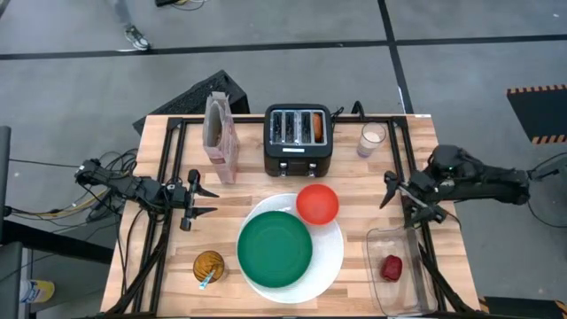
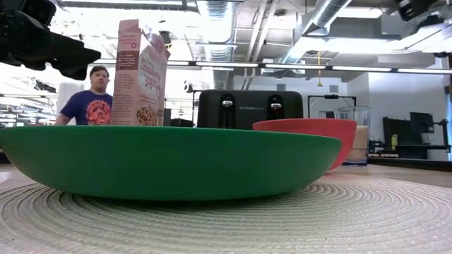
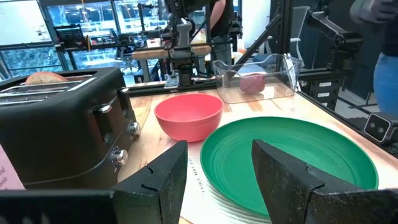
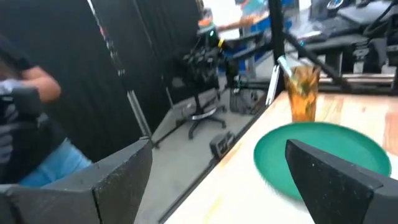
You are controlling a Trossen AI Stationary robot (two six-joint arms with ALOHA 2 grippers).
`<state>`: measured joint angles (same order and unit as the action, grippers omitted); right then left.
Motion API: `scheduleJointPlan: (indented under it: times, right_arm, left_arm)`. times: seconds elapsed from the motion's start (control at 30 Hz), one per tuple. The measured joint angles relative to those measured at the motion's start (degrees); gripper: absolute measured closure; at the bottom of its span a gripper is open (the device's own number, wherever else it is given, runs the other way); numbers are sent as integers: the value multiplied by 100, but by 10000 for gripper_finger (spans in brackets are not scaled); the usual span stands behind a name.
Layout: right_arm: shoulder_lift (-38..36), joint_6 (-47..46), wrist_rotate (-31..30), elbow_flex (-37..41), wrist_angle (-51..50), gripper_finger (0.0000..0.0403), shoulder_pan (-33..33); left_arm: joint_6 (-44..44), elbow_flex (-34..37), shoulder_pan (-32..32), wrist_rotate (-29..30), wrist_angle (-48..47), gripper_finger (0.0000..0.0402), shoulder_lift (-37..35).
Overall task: Arrange a breakfast setting
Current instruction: Put the red apple on the green plate from the transparent bin
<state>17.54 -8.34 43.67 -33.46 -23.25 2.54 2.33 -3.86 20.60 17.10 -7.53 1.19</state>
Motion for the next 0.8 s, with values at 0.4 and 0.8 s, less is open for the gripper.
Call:
scheduleJointPlan:
  times: [0.4, 0.8]
  right_arm:
    - [-9, 701, -25, -408, -2247, 17, -617]
    - [6, 449, -238, -406, -2254, 17, -1450]
  left_arm:
    - [1, 0, 0, 2, 0, 231, -1]
    - [1, 0, 0, 1, -2, 231, -1]
